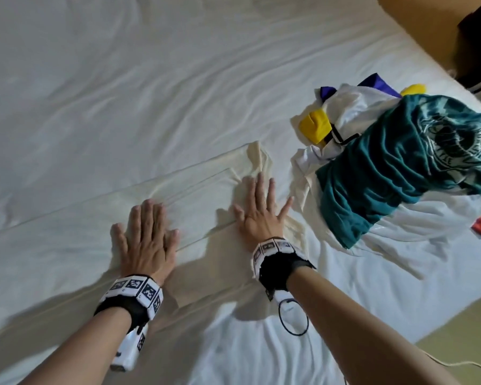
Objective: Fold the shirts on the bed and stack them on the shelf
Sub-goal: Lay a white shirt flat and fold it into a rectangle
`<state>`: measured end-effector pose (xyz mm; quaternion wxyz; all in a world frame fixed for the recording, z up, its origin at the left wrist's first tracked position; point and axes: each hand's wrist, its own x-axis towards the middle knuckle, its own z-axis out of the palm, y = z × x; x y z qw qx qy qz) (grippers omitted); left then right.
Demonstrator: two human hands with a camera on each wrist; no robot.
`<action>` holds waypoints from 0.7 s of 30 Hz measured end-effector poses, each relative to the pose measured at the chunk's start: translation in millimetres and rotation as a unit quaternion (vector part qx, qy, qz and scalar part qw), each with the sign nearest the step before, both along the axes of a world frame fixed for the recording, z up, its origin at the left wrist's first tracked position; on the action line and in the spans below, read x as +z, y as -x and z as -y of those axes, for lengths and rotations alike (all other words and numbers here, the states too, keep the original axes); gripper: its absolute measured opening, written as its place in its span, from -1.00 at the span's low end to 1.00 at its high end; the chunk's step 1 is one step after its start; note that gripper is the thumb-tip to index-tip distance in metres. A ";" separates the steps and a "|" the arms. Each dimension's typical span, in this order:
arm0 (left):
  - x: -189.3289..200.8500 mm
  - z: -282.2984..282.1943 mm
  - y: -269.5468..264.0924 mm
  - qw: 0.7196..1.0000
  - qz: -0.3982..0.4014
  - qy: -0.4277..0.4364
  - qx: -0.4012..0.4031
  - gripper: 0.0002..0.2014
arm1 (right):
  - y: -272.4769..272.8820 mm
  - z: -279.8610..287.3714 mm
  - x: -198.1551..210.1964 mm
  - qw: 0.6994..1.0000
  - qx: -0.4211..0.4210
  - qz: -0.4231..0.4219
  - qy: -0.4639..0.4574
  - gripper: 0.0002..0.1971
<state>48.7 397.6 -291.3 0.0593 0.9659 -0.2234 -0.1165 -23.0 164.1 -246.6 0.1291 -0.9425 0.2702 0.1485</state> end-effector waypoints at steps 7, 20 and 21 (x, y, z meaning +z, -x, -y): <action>10.0 0.4 2.0 0.999 -0.042 0.023 0.002 -0.32 | 70.8 -56.2 -15.4 0.990 0.131 0.034 -0.045 -0.31; 32.1 -205.5 -30.5 0.995 -0.083 -0.013 0.056 -0.26 | 61.0 -337.6 -9.4 0.964 0.240 0.065 -0.097 -0.30; 29.4 -234.7 -36.8 0.994 -0.072 -0.027 0.071 -0.26 | 55.3 -359.3 -13.5 0.966 0.234 0.056 -0.095 -0.28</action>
